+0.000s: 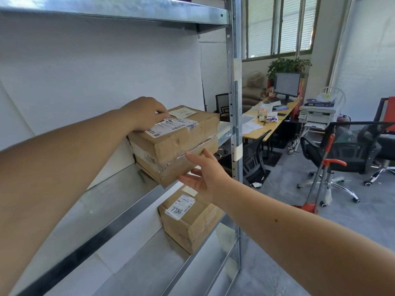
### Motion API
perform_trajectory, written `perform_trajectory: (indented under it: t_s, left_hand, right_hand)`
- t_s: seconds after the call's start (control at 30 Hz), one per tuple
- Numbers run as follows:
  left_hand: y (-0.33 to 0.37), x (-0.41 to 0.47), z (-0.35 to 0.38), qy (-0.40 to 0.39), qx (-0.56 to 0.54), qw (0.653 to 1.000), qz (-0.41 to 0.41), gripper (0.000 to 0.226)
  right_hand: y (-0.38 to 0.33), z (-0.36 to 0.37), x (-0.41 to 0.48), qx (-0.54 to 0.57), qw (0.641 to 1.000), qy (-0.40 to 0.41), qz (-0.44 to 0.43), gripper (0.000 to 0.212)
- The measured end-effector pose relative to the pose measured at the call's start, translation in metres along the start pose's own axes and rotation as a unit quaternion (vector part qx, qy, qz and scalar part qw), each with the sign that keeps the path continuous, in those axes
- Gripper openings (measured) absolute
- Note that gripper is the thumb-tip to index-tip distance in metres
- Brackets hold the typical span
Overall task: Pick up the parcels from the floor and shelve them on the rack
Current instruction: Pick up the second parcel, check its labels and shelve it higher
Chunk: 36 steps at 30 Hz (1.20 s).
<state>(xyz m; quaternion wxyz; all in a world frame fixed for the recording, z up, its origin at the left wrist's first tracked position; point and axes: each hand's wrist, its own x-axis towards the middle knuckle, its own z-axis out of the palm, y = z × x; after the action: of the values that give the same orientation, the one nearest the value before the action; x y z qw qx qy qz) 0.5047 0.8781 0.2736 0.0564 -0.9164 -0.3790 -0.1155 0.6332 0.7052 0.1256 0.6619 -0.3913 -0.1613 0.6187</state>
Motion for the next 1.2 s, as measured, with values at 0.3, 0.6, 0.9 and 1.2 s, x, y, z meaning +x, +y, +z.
perform_trajectory:
  t_s: [0.3, 0.6, 0.9, 1.2]
  left_hand:
    - [0.004, 0.006, 0.011, -0.016, -0.098, 0.989, -0.105, 0.064]
    - [0.022, 0.006, 0.009, -0.085, -0.056, 0.982, -0.161, 0.144]
    - [0.028, 0.003, 0.014, -0.103, -0.082, 0.966, -0.221, 0.140]
    - [0.034, 0.002, 0.011, -0.100, -0.093, 0.965, -0.222, 0.131]
  right_hand:
    - [-0.011, -0.008, 0.016, -0.070, 0.997, 0.014, -0.023, 0.086]
    - [-0.019, -0.012, 0.026, -0.100, 0.995, 0.014, -0.005, 0.078]
    - [-0.026, -0.006, 0.033, -0.138, 0.990, 0.022, 0.009, 0.073]
    - [-0.033, 0.003, 0.040, -0.180, 0.983, 0.029, 0.015, 0.035]
